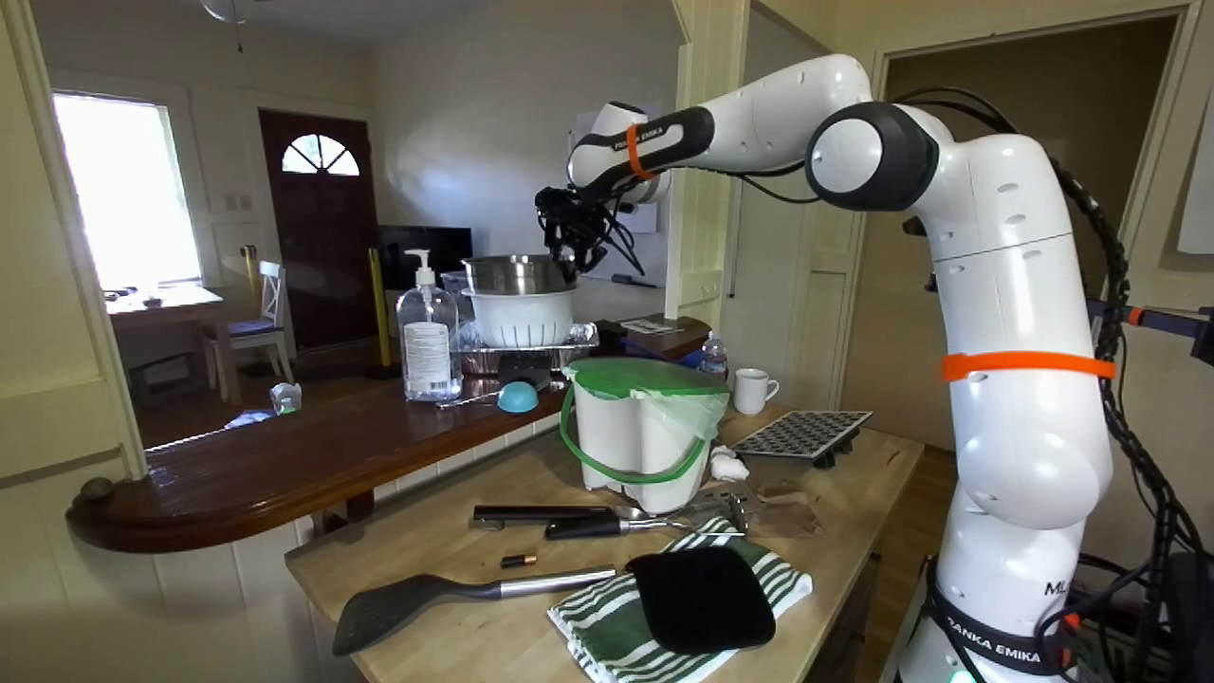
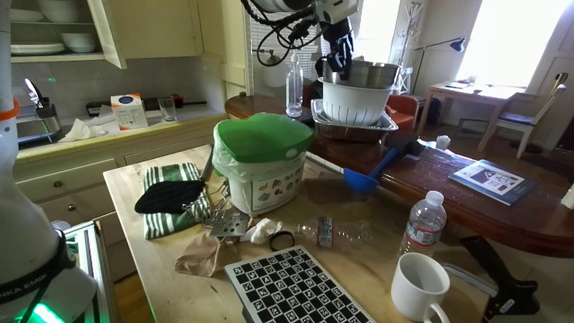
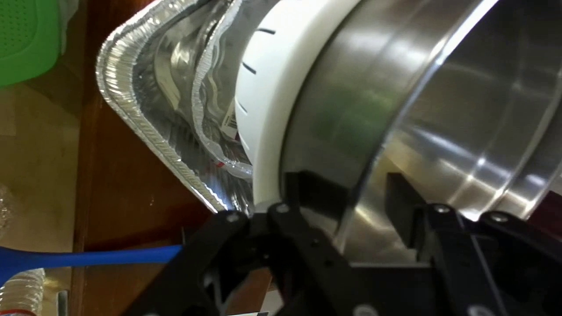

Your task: Put the silver bowl inside the white colander

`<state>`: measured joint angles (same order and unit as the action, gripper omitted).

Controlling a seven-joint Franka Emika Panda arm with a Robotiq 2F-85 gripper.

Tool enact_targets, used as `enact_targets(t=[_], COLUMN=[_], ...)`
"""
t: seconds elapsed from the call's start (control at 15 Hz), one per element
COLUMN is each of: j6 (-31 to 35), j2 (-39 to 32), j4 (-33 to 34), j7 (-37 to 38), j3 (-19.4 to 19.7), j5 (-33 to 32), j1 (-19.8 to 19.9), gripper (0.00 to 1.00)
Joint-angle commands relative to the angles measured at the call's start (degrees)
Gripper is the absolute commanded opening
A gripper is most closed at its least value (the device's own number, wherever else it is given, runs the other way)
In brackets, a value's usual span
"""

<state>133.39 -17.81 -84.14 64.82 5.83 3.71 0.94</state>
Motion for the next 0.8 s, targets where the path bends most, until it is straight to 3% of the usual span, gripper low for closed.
enact_targets(t=[0.0,0.13,0.47,0.73], j6=[0.3,-2.8,-18.6,-32.2], j2=[2.1,3.3,9.5,15.5], j4=[-0.5,0.2,2.2,6.2], j7=[-1.9,-2.0,-5.8,-18.1], j3=[-0.8,-1.0,-1.4,-1.2], j5=[2.3,3.0,5.5,5.0], j1=[0.4,0.5,0.9,0.8], gripper=[0.86,0.99,1.00,1.00])
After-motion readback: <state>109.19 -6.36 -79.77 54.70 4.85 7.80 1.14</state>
